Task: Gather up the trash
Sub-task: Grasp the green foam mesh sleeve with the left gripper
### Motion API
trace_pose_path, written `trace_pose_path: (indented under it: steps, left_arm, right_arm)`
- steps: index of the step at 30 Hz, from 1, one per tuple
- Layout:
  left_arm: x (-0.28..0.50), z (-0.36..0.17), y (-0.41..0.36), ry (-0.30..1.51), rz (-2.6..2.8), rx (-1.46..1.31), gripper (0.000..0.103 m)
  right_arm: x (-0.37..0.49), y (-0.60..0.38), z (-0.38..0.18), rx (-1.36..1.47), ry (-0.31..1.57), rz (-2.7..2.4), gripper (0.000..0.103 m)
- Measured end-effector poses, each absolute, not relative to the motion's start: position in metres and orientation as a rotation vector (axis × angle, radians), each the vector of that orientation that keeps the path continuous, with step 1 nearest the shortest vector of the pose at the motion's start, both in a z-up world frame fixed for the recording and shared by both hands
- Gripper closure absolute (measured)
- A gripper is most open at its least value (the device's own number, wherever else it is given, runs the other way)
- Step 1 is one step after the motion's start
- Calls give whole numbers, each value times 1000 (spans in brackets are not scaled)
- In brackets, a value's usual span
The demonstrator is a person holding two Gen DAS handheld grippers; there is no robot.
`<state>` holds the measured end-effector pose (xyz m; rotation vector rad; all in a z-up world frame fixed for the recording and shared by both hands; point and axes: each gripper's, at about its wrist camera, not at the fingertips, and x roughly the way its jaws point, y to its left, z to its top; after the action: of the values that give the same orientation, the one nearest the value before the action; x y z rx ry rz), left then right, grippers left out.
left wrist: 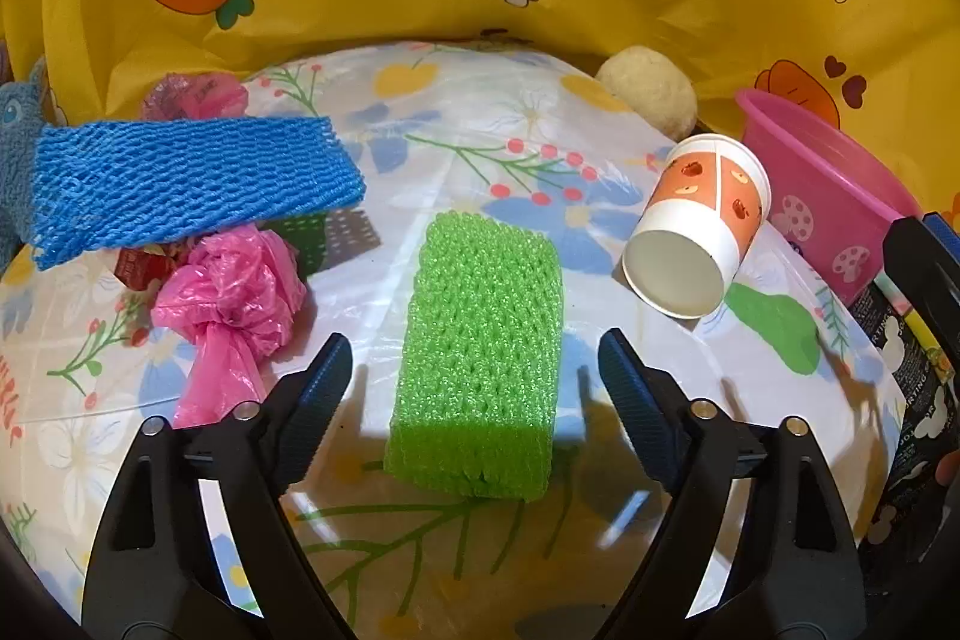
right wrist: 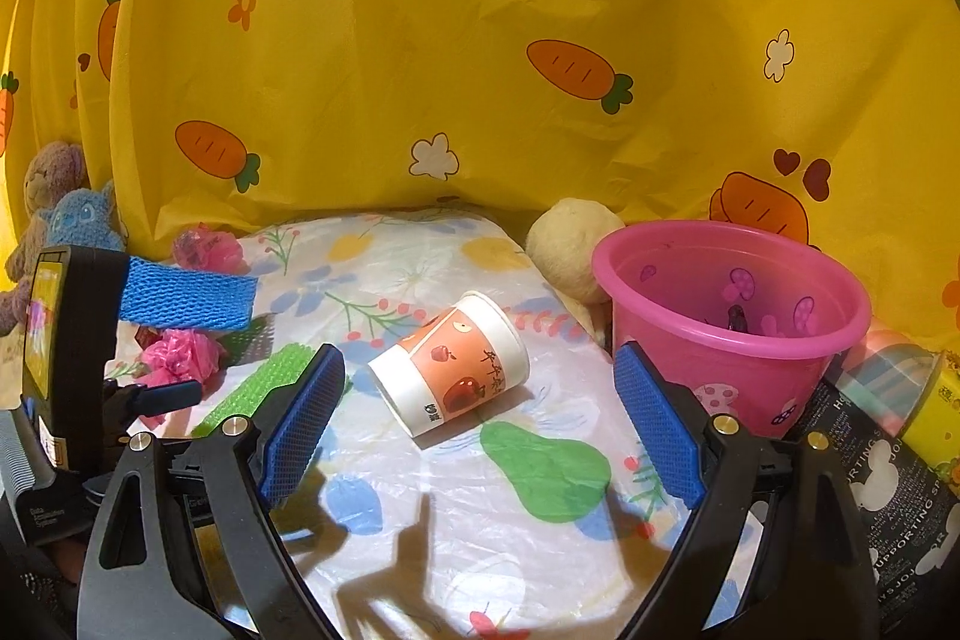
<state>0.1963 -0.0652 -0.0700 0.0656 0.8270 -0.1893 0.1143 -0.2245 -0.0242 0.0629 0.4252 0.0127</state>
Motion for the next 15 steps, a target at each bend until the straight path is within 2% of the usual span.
trace_pose_path:
  steps: [4, 9, 13, 15]
  left_arm:
    - [204, -78, -67, 881, -218, 53, 47]
    - [206, -78, -65, 881, -235, 33, 61]
    - [201, -71, -63, 836, -248, 28, 83]
    - [199, -69, -61, 824, -252, 22, 88]
  right_arm:
    - [121, -223, -26, 62, 441, 13, 15]
    - [129, -222, -28, 61, 453, 9, 15]
    - [133, -220, -28, 56, 460, 4, 15]
    - [134, -219, -29, 53, 463, 3, 15]
